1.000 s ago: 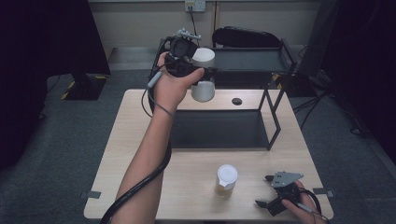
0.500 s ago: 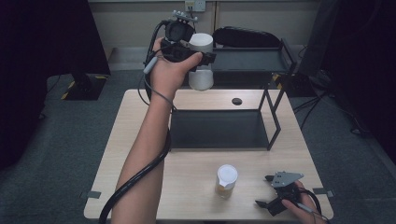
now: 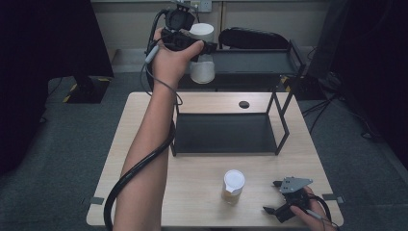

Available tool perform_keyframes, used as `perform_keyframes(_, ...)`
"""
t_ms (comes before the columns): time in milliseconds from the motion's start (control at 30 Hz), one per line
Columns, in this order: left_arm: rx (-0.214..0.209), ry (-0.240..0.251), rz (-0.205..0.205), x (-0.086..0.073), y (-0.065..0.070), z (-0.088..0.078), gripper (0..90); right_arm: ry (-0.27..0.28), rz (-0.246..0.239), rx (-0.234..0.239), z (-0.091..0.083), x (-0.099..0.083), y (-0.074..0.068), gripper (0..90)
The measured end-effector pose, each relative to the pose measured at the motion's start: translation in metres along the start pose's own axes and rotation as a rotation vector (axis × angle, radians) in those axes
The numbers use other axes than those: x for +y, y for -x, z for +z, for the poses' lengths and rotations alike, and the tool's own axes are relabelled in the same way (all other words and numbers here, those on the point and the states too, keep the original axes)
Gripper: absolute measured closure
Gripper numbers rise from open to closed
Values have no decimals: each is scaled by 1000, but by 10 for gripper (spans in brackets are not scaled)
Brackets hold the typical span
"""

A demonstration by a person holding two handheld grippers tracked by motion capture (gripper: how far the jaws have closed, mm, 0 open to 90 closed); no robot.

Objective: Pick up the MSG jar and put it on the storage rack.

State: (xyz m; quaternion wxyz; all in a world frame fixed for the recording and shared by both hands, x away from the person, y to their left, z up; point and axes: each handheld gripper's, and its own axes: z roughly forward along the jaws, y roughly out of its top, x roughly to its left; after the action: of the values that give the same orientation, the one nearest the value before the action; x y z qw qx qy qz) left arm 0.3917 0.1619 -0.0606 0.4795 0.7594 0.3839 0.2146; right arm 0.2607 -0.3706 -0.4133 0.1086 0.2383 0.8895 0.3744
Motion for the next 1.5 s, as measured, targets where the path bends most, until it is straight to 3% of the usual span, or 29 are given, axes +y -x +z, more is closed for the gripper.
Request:
perform_keyframes(467, 14, 9, -14, 17, -8, 20, 351, 0, 0, 0, 0, 0, 0, 0)
perform_keyframes(733, 43, -7, -33, 19, -13, 36, 351, 0, 0, 0, 0, 0, 0, 0)
perform_keyframes(900, 71, -28, -20, 22, -12, 45, 351, 0, 0, 0, 0, 0, 0, 0)
perform_keyframes(1500, 86, -31, -5, 19, -7, 52, 349, 0, 0, 0, 0, 0, 0, 0)
